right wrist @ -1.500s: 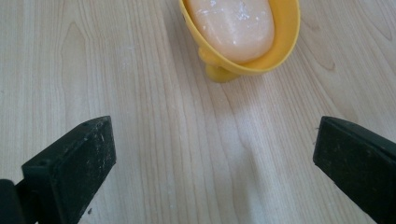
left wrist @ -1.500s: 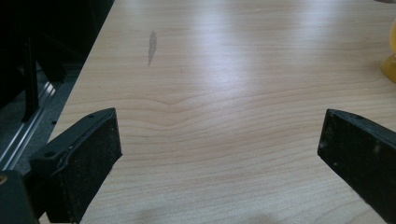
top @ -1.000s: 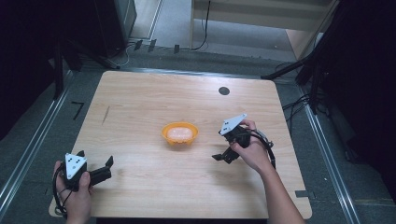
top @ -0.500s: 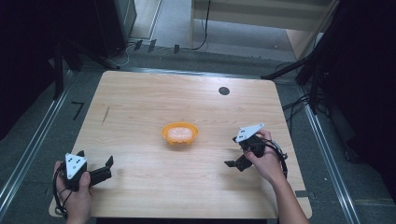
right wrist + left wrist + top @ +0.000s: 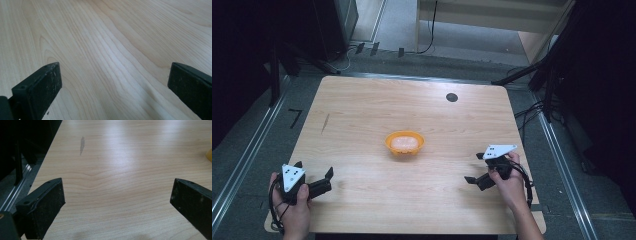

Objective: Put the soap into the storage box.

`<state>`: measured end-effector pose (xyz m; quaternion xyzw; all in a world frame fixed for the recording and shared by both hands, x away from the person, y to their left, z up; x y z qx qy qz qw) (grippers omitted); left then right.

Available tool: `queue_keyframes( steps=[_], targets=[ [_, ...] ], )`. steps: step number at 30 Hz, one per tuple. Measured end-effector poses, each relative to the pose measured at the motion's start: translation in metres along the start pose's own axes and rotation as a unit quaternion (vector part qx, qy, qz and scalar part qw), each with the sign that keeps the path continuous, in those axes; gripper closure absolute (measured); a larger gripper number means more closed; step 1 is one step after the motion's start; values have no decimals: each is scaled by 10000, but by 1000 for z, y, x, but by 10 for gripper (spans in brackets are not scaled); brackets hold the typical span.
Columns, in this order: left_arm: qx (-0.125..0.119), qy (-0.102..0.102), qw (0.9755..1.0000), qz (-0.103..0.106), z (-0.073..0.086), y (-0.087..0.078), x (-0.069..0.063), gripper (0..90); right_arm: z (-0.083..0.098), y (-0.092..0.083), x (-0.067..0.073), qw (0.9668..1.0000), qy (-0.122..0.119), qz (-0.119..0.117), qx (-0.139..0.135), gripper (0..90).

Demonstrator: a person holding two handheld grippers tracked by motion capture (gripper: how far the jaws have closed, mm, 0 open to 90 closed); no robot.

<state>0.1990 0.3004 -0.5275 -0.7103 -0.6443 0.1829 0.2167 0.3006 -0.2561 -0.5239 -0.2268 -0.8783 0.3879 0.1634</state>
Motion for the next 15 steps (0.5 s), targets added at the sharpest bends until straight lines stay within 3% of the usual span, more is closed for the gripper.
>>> queue_keyframes(
  steps=[15],
  targets=[
    [-1,-10,10000,-21,0,0,0,0,51,-22,5,9969,619,344,-338,0]
  ],
)
Point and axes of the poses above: each handheld gripper's, and its own axes: y roughly forward along the jaws, z roughly out of its underside, x roughly to its left, the point moved 1 cm from there along y, roughly forward along the jaws, and after that the axes turned 7 degrees about x, right-handed, at the moved point
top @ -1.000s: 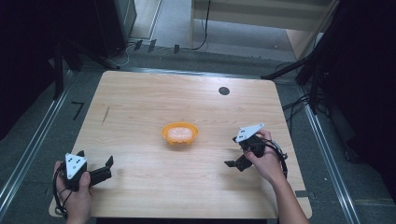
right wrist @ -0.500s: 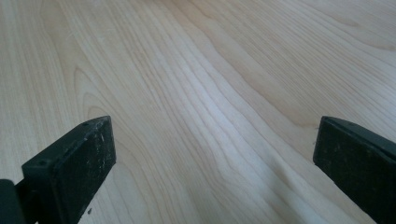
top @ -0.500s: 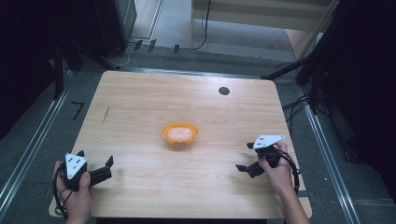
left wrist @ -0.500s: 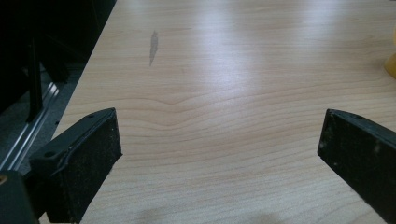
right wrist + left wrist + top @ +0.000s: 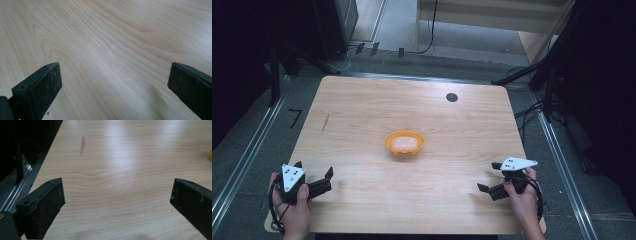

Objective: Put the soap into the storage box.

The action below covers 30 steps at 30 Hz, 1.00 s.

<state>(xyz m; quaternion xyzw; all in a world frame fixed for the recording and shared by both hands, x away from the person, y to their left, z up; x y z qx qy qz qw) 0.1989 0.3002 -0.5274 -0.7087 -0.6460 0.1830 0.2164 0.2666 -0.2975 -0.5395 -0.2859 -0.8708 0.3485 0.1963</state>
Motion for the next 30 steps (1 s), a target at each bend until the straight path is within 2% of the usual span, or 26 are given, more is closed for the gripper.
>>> queue_keyframes(
  steps=[8,13,21,24,28,30],
  targets=[
    [1,7,10000,-11,0,0,0,0,23,-15,-3,9995,198,227,-54,0],
    [-3,2,10000,-7,0,0,0,0,39,-23,-5,9984,411,314,-213,0],
    [0,25,10000,-40,0,0,-1,0,65,-40,-3,9941,774,494,-585,0],
    [2,26,10000,-45,0,0,-1,0,71,-45,-3,9928,827,529,-685,0],
    [16,8,10000,-77,0,0,-1,0,80,-52,-1,9889,987,669,-890,0],
    [28,22,10000,-86,0,1,-1,0,81,-53,1,9876,985,762,-958,0]
  ],
)
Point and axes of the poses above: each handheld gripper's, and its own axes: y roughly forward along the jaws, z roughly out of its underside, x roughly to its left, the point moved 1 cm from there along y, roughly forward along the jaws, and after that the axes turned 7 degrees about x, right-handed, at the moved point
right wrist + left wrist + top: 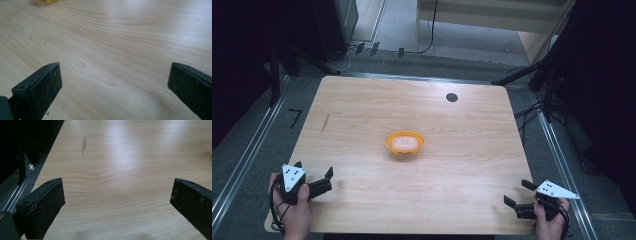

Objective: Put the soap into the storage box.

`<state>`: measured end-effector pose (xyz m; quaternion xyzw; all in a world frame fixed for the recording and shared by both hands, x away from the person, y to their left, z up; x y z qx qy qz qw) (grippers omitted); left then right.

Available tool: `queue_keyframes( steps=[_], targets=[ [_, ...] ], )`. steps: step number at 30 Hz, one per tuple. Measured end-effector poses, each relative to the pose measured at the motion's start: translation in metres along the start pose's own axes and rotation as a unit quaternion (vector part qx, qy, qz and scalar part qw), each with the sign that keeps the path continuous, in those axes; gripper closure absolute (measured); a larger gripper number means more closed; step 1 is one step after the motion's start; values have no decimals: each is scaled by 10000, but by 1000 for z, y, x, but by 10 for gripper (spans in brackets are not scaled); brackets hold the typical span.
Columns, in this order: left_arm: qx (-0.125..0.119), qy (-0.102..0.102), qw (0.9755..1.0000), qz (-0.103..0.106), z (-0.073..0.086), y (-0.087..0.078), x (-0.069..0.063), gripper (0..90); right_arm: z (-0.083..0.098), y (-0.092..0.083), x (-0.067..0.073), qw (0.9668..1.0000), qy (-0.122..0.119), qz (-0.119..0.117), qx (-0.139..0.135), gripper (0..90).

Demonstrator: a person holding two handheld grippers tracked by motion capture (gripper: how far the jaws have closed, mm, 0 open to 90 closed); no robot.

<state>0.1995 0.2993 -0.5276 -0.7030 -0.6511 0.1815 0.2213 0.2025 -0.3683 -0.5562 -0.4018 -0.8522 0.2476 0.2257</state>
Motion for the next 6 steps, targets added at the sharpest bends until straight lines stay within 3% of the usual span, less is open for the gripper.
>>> queue_keyframes(
  steps=[6],
  targets=[
    [6,13,10000,-8,0,0,-1,0,1,1,4,9998,-180,49,19,0]
  ],
)
Point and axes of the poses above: each handheld gripper's, and its own axes: y roughly forward along the jaws, z roughly out of its underside, x roughly to its left, the point moved 1 cm from there along y, roughly forward along the jaws, and after that the axes turned 7 degrees about x, right-handed, at the moved point
